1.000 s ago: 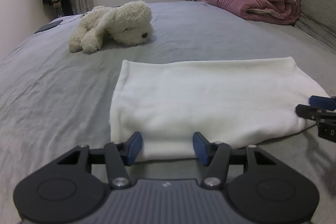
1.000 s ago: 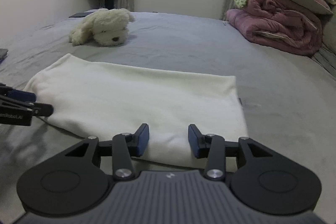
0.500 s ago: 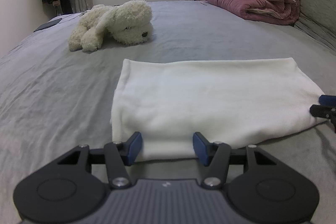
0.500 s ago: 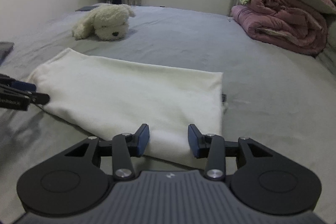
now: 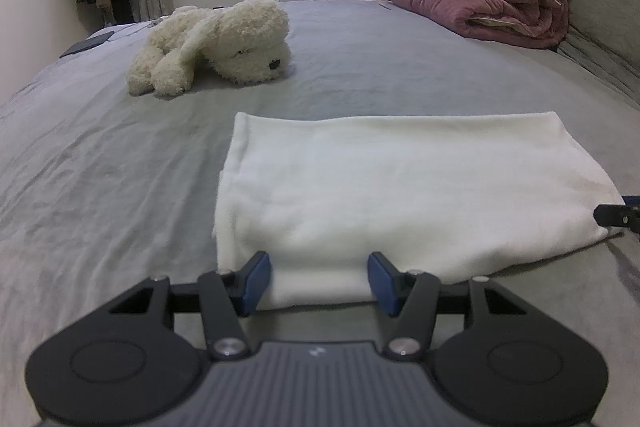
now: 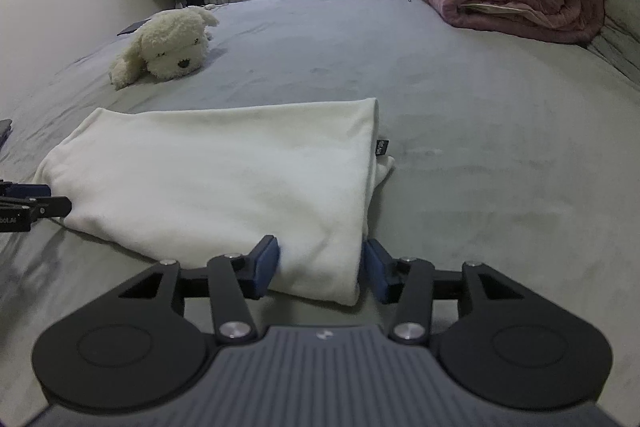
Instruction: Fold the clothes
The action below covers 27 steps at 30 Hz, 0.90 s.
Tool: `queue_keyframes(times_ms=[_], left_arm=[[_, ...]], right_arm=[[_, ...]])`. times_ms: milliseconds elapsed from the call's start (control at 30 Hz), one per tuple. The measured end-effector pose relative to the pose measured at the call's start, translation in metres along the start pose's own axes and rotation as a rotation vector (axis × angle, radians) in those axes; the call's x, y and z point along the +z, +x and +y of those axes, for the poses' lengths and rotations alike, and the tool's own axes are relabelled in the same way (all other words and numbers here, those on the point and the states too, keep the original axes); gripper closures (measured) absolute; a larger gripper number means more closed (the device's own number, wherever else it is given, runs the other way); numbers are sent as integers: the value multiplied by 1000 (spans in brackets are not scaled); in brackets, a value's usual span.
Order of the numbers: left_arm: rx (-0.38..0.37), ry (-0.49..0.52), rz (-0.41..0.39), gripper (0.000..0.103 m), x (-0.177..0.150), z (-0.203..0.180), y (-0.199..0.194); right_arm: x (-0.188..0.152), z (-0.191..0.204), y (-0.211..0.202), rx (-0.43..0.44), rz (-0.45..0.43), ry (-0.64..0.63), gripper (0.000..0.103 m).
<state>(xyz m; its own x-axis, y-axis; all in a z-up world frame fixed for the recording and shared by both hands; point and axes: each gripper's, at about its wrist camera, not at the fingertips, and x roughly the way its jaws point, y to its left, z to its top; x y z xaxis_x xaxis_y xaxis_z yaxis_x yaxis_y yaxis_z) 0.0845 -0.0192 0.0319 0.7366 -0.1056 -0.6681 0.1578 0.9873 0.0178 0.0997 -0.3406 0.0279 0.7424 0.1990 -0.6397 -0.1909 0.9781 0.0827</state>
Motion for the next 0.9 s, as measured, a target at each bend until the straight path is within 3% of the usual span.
queue_keyframes(times_ms=[267,500,533,600,900], left_arm=[[-97,-70,16,48,6,27,-9],[-131,-149,40,48,12,46,-14],[-127,-148,41,48,12,46,-15],[-82,-135,40,37,14,47,-17],[39,-146,119,35,10,60,0]], right_arm=[[5,2,-4,-24,15,-3,50],[11,-6,-12,-52,9,35,50],[12,-6,-12,-51,11,44,50],[12,-6,-11,-54,12,43,50],[3,-6,-1,-55,30,37,48]])
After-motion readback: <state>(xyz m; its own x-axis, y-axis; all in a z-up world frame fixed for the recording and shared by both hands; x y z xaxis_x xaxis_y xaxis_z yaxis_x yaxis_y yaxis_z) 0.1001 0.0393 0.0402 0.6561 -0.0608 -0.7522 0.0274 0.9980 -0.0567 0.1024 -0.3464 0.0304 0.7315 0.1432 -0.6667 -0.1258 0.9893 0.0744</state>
